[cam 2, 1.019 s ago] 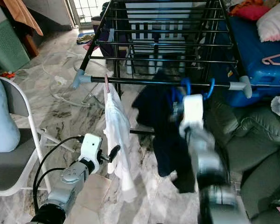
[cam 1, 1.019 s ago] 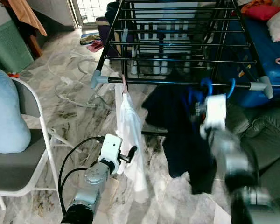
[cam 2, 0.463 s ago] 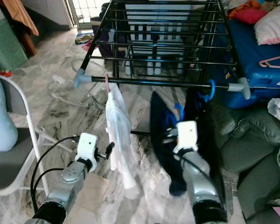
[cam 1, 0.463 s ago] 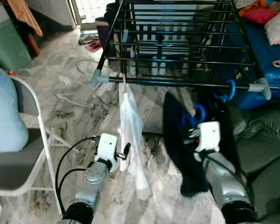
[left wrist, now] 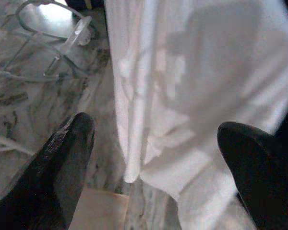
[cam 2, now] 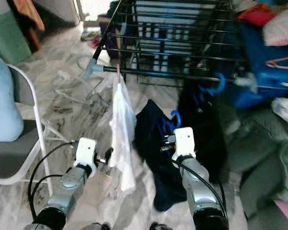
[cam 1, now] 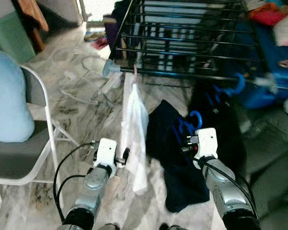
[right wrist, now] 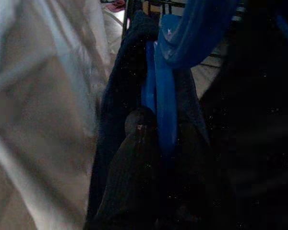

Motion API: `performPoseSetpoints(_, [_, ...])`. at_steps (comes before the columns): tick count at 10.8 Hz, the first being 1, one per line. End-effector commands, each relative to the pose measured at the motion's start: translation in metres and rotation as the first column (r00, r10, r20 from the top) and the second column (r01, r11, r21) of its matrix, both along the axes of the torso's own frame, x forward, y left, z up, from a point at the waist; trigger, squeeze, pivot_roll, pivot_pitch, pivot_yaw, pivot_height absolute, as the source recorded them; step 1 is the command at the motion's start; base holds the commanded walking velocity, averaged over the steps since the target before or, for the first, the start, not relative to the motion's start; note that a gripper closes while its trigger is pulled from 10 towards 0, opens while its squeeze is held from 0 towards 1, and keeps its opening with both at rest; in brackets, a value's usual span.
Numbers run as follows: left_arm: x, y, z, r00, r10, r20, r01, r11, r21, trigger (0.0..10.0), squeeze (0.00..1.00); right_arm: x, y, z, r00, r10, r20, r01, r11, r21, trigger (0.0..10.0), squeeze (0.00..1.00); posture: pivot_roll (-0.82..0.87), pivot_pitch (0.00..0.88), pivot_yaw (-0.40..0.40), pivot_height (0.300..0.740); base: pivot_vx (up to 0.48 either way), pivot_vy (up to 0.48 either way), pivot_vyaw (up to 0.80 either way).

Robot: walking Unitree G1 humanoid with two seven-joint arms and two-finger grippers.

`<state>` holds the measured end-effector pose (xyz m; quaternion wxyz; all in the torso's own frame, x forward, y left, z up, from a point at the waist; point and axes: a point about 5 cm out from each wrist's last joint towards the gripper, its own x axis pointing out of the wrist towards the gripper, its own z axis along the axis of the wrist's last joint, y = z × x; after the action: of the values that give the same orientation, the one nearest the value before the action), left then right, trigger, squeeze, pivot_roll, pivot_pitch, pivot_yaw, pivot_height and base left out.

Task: Hang hanger

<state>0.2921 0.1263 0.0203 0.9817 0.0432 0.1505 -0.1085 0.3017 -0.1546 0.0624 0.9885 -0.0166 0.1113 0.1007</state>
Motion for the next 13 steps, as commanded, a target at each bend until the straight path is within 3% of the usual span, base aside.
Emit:
performPoseSetpoints(1, [0.002, 0.001, 0.001, 1.000, 0.000, 0.003, 0.000, 1.000, 0.011, 10.0, 0.00, 0.002, -0.002, 0.007, 1.000, -0.008, 0.028, 0.009, 1.000, -0.008, 10.0, 0.00, -0.16, 0.000, 0.003, 0.740, -0.315, 0.000, 0.00])
performPoseSetpoints(7, [0.001, 0.003, -0.004, 1.000, -0.009, -0.015, 0.010, 0.999, 0.041, 10.0, 0.00, -0.002, 0.001, -0.001, 1.000, -0.007, -0.008, 0.007, 1.000, -0.013, 10.0, 0.00, -0.17, 0.009, 0.014, 0.740, -0.345, 0.000, 0.00])
performPoseSetpoints(13, [-0.016, 0.019, -0.026, 0.996, 0.025, -0.080, -0.016, 0.994, 0.105, 10.0, 0.00, -0.015, -0.007, -0.022, 0.996, -0.005, -0.091, 0.002, 1.000, -0.026, 10.0, 0.00, -0.16, 0.040, -0.002, 0.740, -0.372, 0.000, 0.00])
